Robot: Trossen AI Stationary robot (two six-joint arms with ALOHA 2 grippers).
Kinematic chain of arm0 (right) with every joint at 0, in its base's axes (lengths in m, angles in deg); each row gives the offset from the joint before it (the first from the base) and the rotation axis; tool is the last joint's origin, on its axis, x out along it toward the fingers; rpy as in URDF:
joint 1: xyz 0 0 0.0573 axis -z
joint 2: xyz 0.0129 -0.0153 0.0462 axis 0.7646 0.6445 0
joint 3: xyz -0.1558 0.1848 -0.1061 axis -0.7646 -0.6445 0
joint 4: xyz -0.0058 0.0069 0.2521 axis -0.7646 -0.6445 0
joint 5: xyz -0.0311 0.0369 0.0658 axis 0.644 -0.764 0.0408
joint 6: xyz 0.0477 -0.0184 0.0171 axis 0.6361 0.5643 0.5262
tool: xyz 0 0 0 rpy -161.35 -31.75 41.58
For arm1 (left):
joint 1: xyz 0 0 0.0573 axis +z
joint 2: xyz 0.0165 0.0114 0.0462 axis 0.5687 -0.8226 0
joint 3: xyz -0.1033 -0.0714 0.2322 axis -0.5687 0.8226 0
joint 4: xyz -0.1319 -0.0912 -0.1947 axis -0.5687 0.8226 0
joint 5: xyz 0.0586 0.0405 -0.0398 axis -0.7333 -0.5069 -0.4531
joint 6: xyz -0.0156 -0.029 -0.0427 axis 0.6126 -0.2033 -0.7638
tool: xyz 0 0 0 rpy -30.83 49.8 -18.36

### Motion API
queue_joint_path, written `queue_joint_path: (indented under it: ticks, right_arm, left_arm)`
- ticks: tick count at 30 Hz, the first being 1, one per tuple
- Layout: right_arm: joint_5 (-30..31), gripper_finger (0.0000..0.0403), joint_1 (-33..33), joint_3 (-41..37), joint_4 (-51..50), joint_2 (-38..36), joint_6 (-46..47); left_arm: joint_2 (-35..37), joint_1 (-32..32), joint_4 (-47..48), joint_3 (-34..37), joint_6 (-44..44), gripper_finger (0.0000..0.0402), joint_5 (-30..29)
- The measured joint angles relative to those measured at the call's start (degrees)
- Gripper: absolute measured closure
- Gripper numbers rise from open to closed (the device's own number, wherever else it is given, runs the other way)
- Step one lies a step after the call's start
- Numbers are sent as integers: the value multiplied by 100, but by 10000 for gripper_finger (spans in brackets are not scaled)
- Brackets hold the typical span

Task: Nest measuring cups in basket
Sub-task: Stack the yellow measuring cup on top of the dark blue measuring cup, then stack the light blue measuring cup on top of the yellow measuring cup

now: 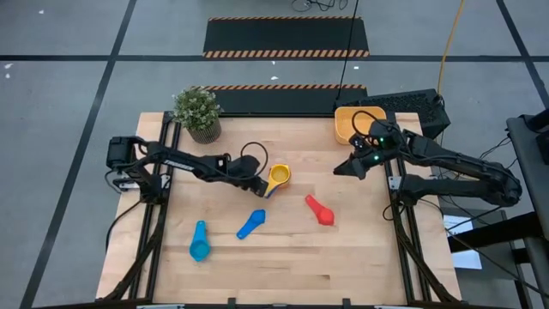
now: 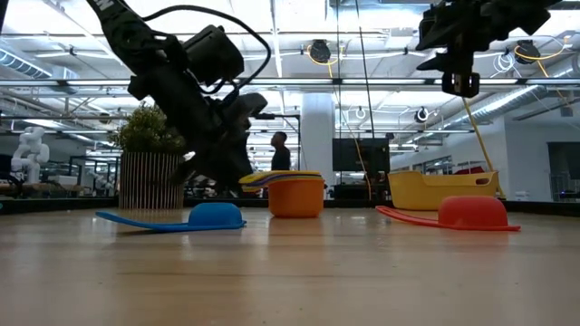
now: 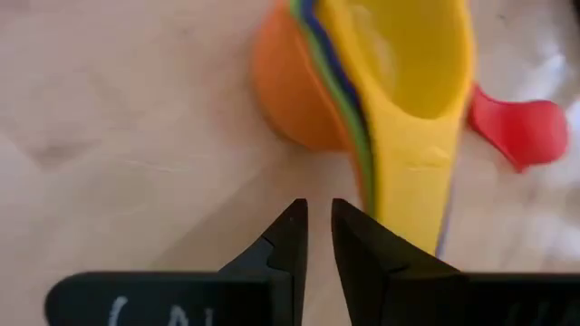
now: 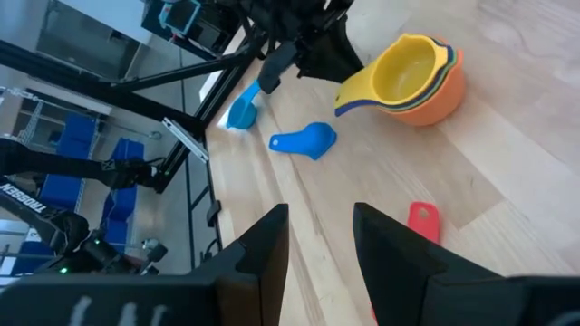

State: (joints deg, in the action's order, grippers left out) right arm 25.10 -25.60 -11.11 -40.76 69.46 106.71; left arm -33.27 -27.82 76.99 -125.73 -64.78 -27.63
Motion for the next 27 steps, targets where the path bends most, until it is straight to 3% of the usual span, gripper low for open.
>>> queue_joint_path:
  ticks: [5,13,19,27]
  right_arm:
    - [38,284,-1,0,-138,-25,-37]
    - [45,284,-1,0,-237,-23,-149]
    - [30,284,-2,0,-266,-25,-140]
    - [21,284,0,0,-617,-25,-190]
  left_arm:
    - [0,-105,-13,0,-177,346,448]
    - [0,-332,51,0,-409,346,492]
    - [2,-482,766,0,-843,346,558]
    - [4,-1194,1078,0,-1506,346,665]
